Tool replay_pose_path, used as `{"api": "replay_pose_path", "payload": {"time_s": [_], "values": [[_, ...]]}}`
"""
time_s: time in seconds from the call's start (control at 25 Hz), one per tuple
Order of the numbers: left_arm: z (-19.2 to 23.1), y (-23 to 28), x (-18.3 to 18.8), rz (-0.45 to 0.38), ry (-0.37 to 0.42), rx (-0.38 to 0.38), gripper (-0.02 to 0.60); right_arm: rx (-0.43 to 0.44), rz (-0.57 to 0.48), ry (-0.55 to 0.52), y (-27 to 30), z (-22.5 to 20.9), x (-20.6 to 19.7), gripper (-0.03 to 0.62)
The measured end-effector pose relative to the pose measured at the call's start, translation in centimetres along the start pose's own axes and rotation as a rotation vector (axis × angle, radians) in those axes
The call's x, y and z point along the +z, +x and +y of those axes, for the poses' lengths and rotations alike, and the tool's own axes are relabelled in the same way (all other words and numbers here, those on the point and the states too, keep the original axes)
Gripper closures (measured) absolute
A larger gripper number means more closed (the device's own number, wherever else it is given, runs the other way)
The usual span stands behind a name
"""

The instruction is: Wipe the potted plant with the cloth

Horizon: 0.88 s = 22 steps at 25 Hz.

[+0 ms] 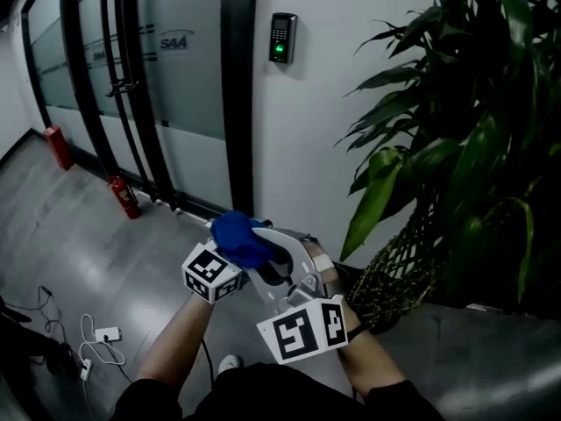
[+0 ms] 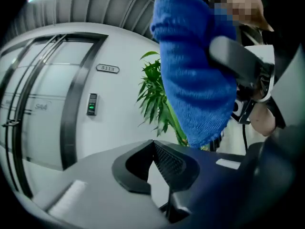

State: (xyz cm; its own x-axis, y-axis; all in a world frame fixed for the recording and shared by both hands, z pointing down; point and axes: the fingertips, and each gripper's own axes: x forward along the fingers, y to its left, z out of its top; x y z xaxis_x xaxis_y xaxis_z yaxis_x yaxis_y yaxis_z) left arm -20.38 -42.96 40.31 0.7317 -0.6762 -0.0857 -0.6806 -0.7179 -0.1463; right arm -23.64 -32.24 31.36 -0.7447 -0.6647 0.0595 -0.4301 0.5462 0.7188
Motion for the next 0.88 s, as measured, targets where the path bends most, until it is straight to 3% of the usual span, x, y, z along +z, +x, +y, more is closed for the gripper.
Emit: {"api": "replay_pose_path", "payload": {"time_s": [0.16, 0.44, 0.6, 0.68, 0.88], "values": [[-2.4, 6.2, 0.5, -0.031, -0.005, -0.221, 0.575, -0.109, 0.067, 0.075, -0.3, -4.1, -0.7, 0.499], [-6.0, 12.9, 4.5, -0.13, 0.0, -0.538, 0.575, -0.313, 0.207, 0.042, -0.1, -9.4, -0.5, 0.499], [-9.8, 14.6, 6.1, -0.175, -0.025, -0.717, 0.575, -0.474, 0.31, -0.012, -2.3, -12.0, 0.1, 0.499], [-10.8, 15.3, 6.7, -0.188, -0.031, -0.77, 0.575, -0.546, 0.326, -0.059, -3.5, -13.5, 1.1, 0.499], [-11.8, 16.4, 8.2, -0.18, -0.052, -0.817, 0.561, -0.707, 0.419, -0.118, -7.7, -17.1, 1.8, 0.499]]}}
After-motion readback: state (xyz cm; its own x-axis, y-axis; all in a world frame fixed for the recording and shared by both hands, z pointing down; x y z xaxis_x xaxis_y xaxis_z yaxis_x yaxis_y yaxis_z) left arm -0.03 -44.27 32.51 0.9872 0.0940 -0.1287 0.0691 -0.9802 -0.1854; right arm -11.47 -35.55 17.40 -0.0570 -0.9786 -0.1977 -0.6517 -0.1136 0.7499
